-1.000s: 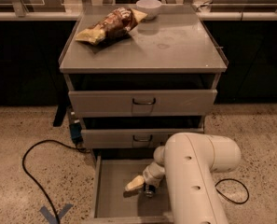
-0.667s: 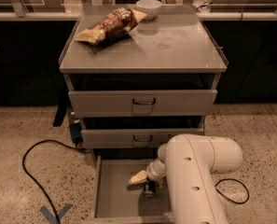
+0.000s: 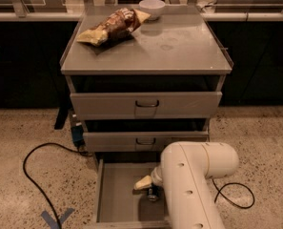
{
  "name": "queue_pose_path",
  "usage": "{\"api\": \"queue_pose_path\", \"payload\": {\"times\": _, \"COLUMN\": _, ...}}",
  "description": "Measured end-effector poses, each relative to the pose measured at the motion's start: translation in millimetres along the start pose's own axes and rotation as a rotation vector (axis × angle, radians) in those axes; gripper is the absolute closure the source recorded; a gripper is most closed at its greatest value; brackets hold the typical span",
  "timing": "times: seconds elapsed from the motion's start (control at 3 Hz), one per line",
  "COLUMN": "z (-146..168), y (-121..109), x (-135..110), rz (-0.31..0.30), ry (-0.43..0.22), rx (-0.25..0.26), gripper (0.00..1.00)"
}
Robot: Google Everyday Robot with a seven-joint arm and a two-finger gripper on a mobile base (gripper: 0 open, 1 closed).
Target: Pick pepsi can from bottom drawer and place on counter
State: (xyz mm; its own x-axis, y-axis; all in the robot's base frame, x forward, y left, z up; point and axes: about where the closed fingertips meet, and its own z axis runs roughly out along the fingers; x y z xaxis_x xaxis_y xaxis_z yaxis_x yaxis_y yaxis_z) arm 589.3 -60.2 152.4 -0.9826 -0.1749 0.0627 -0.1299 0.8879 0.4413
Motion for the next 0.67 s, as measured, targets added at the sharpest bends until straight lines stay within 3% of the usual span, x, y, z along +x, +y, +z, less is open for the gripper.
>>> {"api": "queue_pose_path", "payload": {"times": 0.33, "z": 26.2, "y": 2.5, "x": 16.0, "rz": -0.035, "ry": 0.062, "rx": 0.041, "gripper": 0.0}}
{"api": "queue_pose_path", "payload": {"times": 0.67, "z": 28.2, "y": 4.1, "x": 16.4, "rz": -0.039, "ry": 0.066, "rx": 0.042, "gripper": 0.15}}
